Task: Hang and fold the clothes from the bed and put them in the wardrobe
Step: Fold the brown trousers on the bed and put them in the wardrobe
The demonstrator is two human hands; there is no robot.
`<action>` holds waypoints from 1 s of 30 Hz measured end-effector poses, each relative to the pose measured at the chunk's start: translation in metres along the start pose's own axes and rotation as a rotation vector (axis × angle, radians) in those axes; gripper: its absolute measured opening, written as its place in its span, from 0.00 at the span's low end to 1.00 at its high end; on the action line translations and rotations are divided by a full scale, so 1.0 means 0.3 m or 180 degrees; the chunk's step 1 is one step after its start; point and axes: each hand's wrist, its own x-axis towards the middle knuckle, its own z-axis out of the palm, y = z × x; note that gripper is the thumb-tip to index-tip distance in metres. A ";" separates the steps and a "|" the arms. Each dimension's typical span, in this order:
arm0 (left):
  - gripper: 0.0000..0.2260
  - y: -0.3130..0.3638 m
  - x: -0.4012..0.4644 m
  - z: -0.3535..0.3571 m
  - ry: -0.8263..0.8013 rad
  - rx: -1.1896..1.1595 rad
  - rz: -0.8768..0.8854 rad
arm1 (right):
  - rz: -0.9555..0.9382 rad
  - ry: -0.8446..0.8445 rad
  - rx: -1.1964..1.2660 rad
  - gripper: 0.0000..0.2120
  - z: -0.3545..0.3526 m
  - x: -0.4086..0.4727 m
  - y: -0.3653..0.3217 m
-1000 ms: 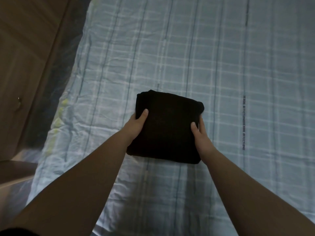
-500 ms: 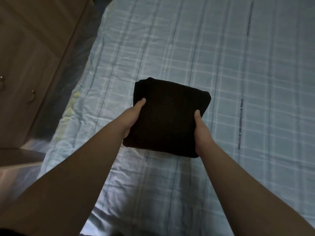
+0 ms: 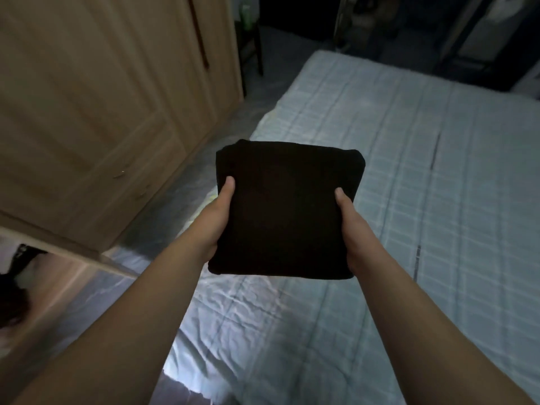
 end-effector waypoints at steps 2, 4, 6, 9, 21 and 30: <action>0.34 0.039 -0.110 -0.087 0.0151 -0.0122 0.0127 | -0.0147 -0.0162 -0.0166 0.24 0.092 -0.067 -0.029; 0.37 0.060 -0.214 -0.189 0.0312 -0.0253 0.0228 | -0.0274 -0.0277 -0.0327 0.24 0.199 -0.134 -0.043; 0.32 0.074 -0.330 -0.299 0.0499 -0.0355 0.0413 | -0.0354 -0.0414 -0.0513 0.26 0.327 -0.204 -0.044; 0.30 0.068 -0.520 -0.494 0.0882 -0.0552 0.0575 | -0.0445 -0.0686 -0.0712 0.24 0.547 -0.327 -0.011; 0.47 -0.133 -1.457 -1.377 0.2707 -0.0990 0.0956 | -0.0672 -0.2115 -0.1260 0.22 1.530 -0.948 0.437; 0.34 -0.243 -1.803 -1.729 0.3498 -0.1363 0.1109 | -0.0714 -0.2868 -0.1883 0.30 2.008 -1.219 0.639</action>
